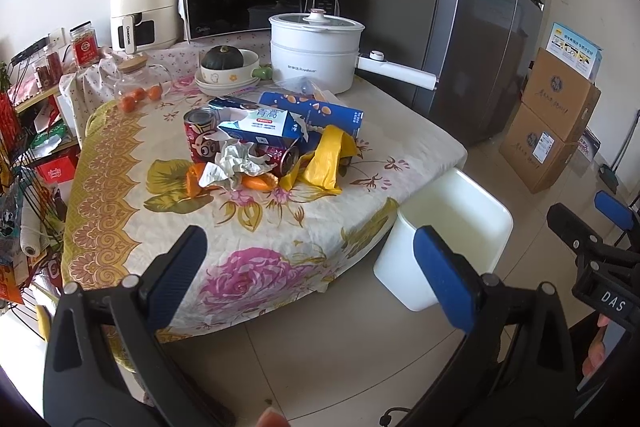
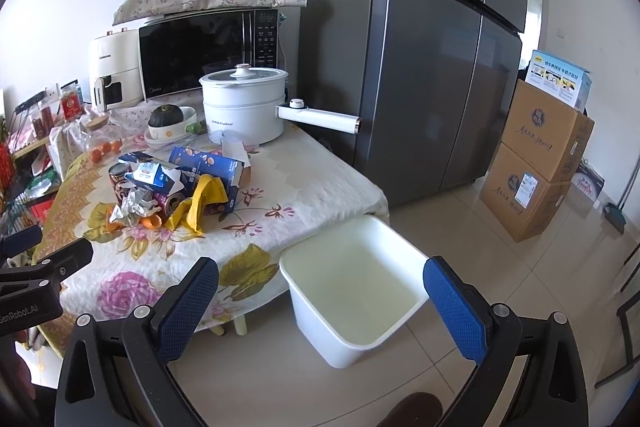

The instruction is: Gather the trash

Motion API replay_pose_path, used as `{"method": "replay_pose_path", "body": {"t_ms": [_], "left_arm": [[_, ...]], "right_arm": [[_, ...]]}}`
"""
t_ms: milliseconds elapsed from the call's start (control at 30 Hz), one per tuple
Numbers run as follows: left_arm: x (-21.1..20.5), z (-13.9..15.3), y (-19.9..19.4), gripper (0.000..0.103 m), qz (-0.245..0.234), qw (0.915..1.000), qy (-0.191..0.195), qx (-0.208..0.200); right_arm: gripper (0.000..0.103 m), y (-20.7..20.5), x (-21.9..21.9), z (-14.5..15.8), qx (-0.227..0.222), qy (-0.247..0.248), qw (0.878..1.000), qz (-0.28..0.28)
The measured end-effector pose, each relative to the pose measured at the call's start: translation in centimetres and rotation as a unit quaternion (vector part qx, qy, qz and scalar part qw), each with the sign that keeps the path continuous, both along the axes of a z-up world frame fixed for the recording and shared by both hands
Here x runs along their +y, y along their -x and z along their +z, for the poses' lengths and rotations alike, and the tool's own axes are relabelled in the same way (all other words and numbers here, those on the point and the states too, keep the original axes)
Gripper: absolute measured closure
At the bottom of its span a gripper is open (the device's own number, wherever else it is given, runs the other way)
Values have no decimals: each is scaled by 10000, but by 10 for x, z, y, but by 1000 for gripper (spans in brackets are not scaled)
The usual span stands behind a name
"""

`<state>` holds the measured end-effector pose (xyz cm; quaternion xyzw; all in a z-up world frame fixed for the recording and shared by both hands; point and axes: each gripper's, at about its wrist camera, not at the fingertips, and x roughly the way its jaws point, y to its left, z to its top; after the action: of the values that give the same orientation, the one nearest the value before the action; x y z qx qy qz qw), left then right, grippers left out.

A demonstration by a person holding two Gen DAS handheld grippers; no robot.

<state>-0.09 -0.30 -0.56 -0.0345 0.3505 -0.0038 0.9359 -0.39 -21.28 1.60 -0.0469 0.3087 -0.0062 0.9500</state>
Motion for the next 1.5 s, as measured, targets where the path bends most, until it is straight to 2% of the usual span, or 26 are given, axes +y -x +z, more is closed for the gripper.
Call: {"method": "replay_pose_path", "body": {"t_ms": [1500], "left_arm": [[-4,-2,0,1,-63,10000,-46,47]], "right_arm": [[0,1,0,-3,47,-62,10000,29]]}}
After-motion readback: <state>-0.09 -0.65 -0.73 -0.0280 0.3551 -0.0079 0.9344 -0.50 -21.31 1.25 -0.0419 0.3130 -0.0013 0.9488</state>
